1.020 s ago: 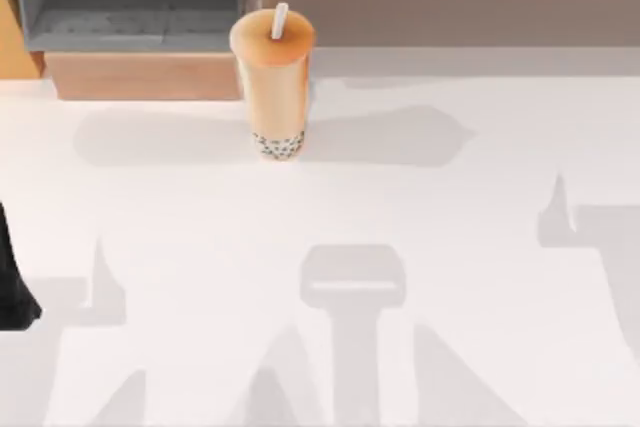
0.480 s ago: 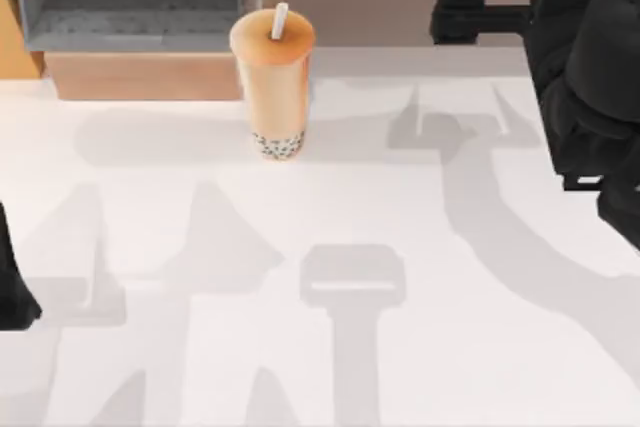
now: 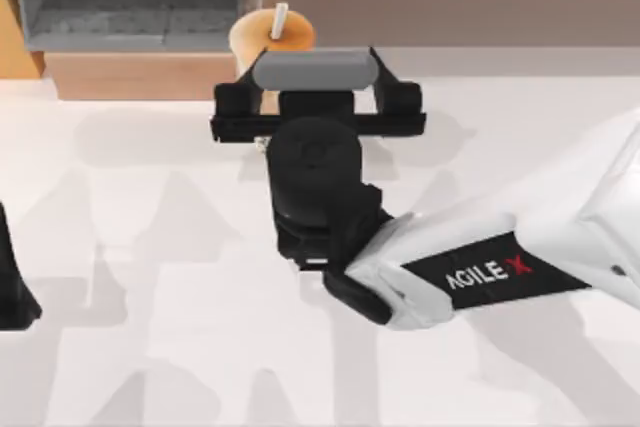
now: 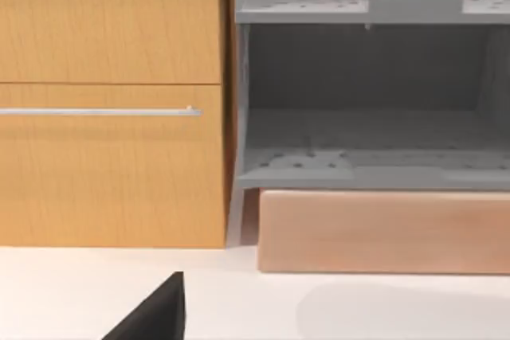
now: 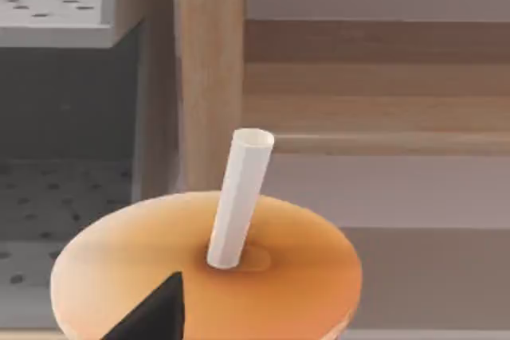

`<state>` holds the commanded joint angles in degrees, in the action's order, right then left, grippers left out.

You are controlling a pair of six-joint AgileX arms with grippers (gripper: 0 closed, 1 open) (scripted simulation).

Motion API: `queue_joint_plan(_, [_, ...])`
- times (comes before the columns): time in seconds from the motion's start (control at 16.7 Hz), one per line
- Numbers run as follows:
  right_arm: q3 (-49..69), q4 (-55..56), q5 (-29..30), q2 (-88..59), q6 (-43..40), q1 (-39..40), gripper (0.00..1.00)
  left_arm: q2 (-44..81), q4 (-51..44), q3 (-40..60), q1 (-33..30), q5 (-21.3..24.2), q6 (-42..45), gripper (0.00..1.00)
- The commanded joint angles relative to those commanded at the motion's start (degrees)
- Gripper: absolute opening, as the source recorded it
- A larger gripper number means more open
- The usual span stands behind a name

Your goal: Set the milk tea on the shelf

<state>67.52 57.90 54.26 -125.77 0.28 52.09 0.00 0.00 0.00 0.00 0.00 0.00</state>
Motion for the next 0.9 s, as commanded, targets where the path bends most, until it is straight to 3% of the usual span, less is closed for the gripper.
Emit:
queue_joint_plan(0.36, [6.7,5.8,5.6,-13.0,0.2,5.2,1.00,0.0,0.0,0.0,0.0,0.0,0.0,1.00])
queue_joint_plan(0.9, [10.3,4.0,3.7,-14.7,0.1,3.3,1.00,0.0,0.0,0.0,0.0,0.0,0.0,1.00])
